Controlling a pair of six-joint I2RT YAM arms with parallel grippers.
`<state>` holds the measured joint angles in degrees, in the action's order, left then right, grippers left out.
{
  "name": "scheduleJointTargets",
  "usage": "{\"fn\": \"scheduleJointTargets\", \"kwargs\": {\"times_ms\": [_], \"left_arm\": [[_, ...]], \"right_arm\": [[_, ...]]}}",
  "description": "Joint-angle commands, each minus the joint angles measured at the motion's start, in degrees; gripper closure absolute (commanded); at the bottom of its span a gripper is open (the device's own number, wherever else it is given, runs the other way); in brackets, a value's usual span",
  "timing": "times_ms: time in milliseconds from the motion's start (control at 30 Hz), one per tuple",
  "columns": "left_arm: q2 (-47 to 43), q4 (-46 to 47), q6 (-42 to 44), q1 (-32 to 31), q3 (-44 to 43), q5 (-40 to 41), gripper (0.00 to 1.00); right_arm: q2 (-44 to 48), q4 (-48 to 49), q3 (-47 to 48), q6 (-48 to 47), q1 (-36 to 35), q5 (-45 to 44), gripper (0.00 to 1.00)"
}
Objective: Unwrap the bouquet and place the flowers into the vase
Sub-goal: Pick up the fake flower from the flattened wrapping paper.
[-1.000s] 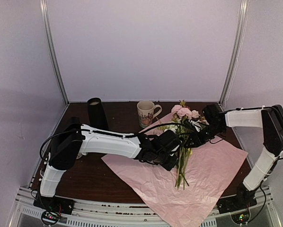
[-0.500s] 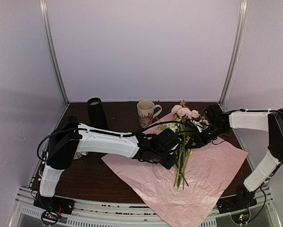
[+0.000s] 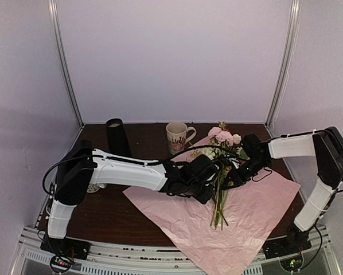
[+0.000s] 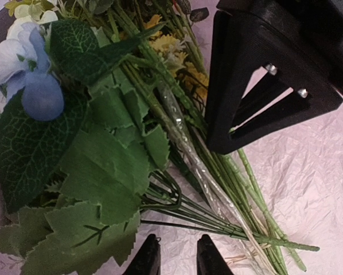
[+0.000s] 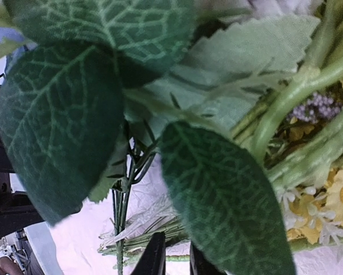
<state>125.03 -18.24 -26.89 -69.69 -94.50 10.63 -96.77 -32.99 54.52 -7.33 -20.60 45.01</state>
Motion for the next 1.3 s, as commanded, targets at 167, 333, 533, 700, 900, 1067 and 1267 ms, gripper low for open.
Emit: {"fn": "scheduleJointTargets", "kwargs": {"times_ms": [167,333,533,700,900,1067,1267], "left_arm": [[-3.4,1.9,0.4,0.0,0.8,1.8,0.75],[-4.0,1.7,0.4,0.0,1.6,2.2,0.75],[-4.8,1.7,0.3,0.0,2.3,2.7,0.75],[-6.7,0.6,1.4,0.0,2.0,3.8,0.75],[-11.6,0.6,3.8,0.3,1.9,6.8,0.73],[-16.1,4.9,6.5,0.6,2.2,5.7,0.68],[-20.4,15.5,9.4,1.2,4.3,-3.7,0.55]], "right_arm": [[-3.0,0.6,2.2,1.0,-0.2,1.6,0.79],[-3.4,1.0,2.4,1.2,-0.2,5.1,0.77],[-3.1,0.4,2.9,1.4,-0.1,5.5,0.87],[3.7,-5.3,1.8,-2.2,1.5,3.0,0.92],[13.7,-11.5,2.5,-5.0,3.0,3.6,0.98],[18.7,-10.1,1.7,-6.5,3.0,4.4,1.00],[23.1,-6.8,1.6,-10.2,2.7,14.2,1.00]]}}
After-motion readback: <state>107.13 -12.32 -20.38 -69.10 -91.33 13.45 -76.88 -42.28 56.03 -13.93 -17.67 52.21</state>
